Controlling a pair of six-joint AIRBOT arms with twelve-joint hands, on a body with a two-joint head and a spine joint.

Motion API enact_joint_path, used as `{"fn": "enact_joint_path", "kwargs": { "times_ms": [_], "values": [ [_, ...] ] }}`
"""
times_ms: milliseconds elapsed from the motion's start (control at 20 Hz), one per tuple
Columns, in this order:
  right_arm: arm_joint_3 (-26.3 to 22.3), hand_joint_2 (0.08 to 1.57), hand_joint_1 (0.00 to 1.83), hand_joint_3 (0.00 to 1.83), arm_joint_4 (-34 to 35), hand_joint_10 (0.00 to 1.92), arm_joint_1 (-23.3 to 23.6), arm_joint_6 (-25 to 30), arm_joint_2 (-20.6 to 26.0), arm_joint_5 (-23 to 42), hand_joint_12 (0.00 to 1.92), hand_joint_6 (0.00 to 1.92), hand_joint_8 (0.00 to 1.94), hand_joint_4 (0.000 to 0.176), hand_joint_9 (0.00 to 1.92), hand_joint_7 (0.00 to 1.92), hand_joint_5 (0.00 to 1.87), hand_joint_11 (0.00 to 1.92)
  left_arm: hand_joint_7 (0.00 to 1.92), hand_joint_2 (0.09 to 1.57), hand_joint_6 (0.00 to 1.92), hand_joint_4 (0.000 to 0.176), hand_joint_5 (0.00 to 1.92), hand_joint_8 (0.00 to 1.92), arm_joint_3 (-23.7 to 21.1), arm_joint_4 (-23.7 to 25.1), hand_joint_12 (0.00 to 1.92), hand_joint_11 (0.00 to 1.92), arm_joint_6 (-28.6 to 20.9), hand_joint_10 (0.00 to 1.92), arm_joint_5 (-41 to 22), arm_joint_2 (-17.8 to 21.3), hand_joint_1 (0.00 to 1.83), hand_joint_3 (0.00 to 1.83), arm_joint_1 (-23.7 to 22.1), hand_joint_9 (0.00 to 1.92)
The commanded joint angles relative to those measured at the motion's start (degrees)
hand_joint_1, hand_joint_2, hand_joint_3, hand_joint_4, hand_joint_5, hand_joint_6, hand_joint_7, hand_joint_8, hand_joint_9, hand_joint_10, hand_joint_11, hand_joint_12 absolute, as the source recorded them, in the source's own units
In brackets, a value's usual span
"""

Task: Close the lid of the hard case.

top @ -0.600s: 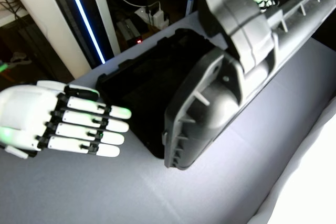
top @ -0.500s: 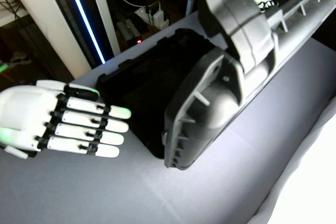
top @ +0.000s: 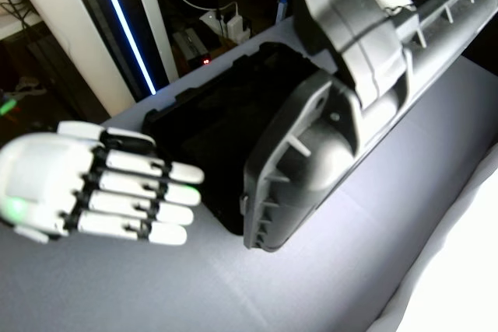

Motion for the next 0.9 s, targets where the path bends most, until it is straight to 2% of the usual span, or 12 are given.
{"fn": "enact_joint_path", "kwargs": {
  "times_ms": [0, 100, 200, 400, 450, 500, 550, 600, 700, 750, 850],
  "values": [
    [0.8, 1.22, 0.18, 0.00, 1.7, 0.00, 0.9, 0.1, 0.0, 3.8, 0.02, 0.00, 0.00, 0.000, 0.00, 0.00, 0.00, 0.01, 0.01, 1.24, 0.01, 0.000, 0.03, 0.01, 1.0, -0.6, 0.08, 0.01, -0.4, 0.01, -3.9, -0.2, 0.00, 0.00, -1.1, 0.02],
    [3.5, 1.19, 0.11, 0.00, 2.3, 0.00, 3.4, 0.1, -0.7, 0.0, 0.01, 0.00, 0.00, 0.000, 0.00, 0.00, 0.00, 0.01, 0.01, 1.21, 0.00, 0.000, 0.01, 0.00, 4.7, -0.6, 0.09, 0.02, -1.2, 0.01, 1.5, -2.1, 0.00, 0.00, -5.0, 0.03],
    [5.4, 1.19, 0.14, 0.00, 2.4, 0.00, 5.9, 0.0, -1.0, -3.1, 0.01, 0.00, 0.00, 0.000, 0.00, 0.00, 0.00, 0.01, 0.00, 1.19, 0.00, 0.000, 0.00, 0.00, 7.2, 0.0, 0.04, 0.01, -1.3, 0.00, 5.2, -3.2, 0.00, 0.00, -8.4, 0.00],
    [9.8, 1.18, 0.15, 0.00, 2.3, 0.00, 11.7, -0.7, -3.9, -9.5, 0.02, 0.00, 0.00, 0.000, 0.00, 0.00, 0.01, 0.04, 0.02, 1.22, 0.01, 0.000, 0.03, 0.01, 10.9, 0.4, 0.07, 0.07, -1.3, 0.02, 9.4, -5.3, 0.00, 0.00, -13.7, 0.06],
    [10.5, 1.18, 0.16, 0.00, 2.3, 0.00, 12.4, -0.7, -4.4, -10.4, 0.02, 0.00, 0.00, 0.000, 0.00, 0.00, 0.01, 0.04, 0.03, 1.18, 0.00, 0.000, 0.04, 0.00, 11.3, 0.6, 0.11, 0.11, -1.3, 0.02, 9.9, -5.5, 0.00, 0.00, -14.3, 0.16],
    [11.7, 1.19, 0.15, 0.00, 2.1, 0.00, 13.5, -0.7, -5.2, -12.0, 0.02, 0.00, 0.00, 0.000, 0.00, 0.01, 0.00, 0.05, 0.03, 1.15, 0.00, 0.000, 0.04, 0.00, 12.2, 1.3, 0.25, 0.07, -1.3, 0.01, 11.3, -6.1, 0.00, 0.01, -15.8, 0.20],
    [12.6, 1.22, 0.11, 0.01, 1.8, 0.00, 14.7, -0.7, -5.8, -13.1, 0.01, 0.00, 0.00, 0.000, 0.00, 0.00, 0.00, 0.02, 0.02, 1.14, 0.00, 0.000, 0.04, 0.00, 13.1, 2.4, 0.29, 0.01, -1.3, 0.00, 13.0, -6.7, 0.00, 0.00, -17.5, 0.10],
    [13.1, 1.21, 0.14, 0.01, 1.6, 0.00, 15.4, -0.7, -6.2, -13.8, 0.00, 0.00, 0.00, 0.000, 0.00, 0.00, 0.00, 0.00, 0.01, 1.16, 0.00, 0.000, 0.03, 0.00, 13.8, 3.1, 0.18, 0.00, -1.3, 0.00, 14.2, -7.1, 0.00, 0.01, -18.6, 0.02],
    [14.2, 1.19, 0.23, 0.00, 0.4, 0.00, 17.5, -0.7, -7.0, -15.3, 0.01, 0.00, 0.00, 0.000, 0.00, 0.00, 0.01, 0.03, 0.01, 1.16, 0.00, 0.000, 0.03, 0.00, 15.6, 5.2, 0.20, 0.11, -0.5, 0.01, 17.6, -8.4, 0.00, 0.01, -22.0, 0.04],
    [14.3, 1.16, 0.25, 0.00, -0.6, 0.00, 18.8, -0.7, -7.2, -15.9, 0.01, 0.00, 0.00, 0.000, 0.00, 0.00, 0.01, 0.03, 0.02, 1.16, 0.00, 0.000, 0.03, 0.00, 16.2, 6.0, 0.17, 0.03, 0.3, 0.00, 19.2, -8.9, 0.00, 0.00, -23.8, 0.01],
    [14.0, 1.14, 0.30, 0.00, -3.0, 0.00, 20.5, -0.7, -7.3, -16.0, 0.00, 0.00, 0.00, 0.000, 0.00, 0.00, 0.01, 0.00, 0.03, 1.17, 0.00, 0.000, 0.04, 0.00, 16.7, 7.8, 0.09, 0.00, 1.0, 0.00, 21.4, -9.3, 0.00, 0.01, -26.1, 0.00]
  ]
}}
